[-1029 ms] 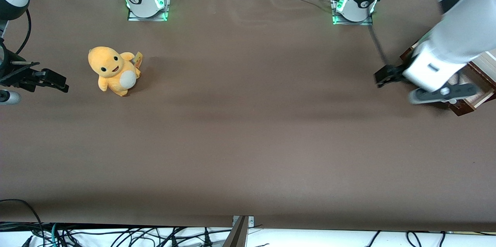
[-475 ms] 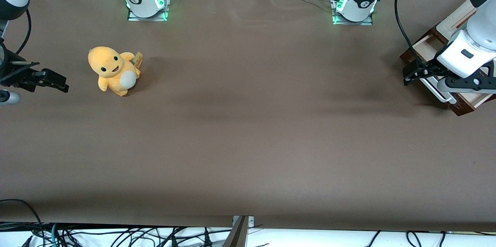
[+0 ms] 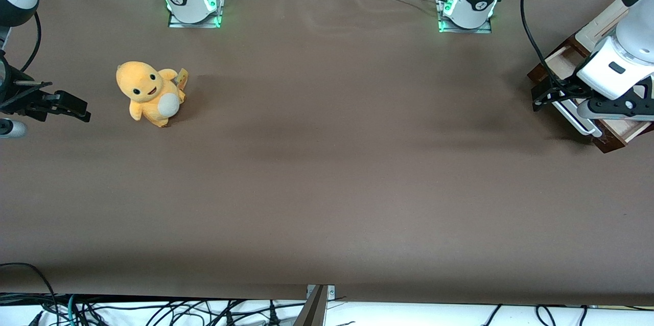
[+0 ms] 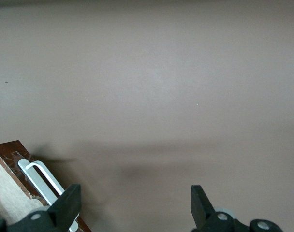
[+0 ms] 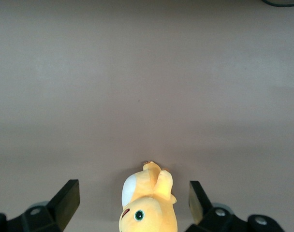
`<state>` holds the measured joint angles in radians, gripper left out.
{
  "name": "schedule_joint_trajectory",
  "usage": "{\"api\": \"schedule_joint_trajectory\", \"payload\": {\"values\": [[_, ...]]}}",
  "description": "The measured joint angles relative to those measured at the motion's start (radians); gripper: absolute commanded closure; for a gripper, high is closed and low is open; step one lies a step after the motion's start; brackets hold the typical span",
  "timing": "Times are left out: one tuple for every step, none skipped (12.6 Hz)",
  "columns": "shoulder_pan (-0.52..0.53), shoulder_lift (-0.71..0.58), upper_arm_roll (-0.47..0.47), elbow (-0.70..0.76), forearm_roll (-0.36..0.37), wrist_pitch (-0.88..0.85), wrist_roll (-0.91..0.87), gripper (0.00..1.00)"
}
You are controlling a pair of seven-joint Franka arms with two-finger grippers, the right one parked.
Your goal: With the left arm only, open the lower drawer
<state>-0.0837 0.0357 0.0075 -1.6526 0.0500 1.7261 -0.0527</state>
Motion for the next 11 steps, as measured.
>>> {"api": "schedule_joint_trajectory", "payload": {"values": [[0.003,0.000,0.001,0.000,0.000,0.000,0.000,0.00],[0.006,-0.001,0.002,0.000,0.000,-0.002,0.000,0.00],[0.010,-0.001,0.004,0.000,0.000,-0.004,0.001,0.00],[0.013,-0.002,0.004,0.000,0.000,-0.005,0.005,0.00],[0.015,-0.002,0.004,0.000,0.000,-0.007,0.015,0.00],[0.017,-0.003,0.004,0.000,0.000,-0.014,0.025,0.00],[0.017,-0.004,0.004,0.000,-0.012,-0.025,0.031,0.00],[0.018,-0.006,0.004,0.001,-0.044,-0.039,0.037,0.00],[0.018,-0.009,0.004,0.002,-0.065,-0.061,0.039,0.00],[0.018,-0.013,0.004,0.005,-0.071,-0.082,0.040,0.00],[0.018,-0.017,0.004,0.007,-0.071,-0.095,0.040,0.00]]}}
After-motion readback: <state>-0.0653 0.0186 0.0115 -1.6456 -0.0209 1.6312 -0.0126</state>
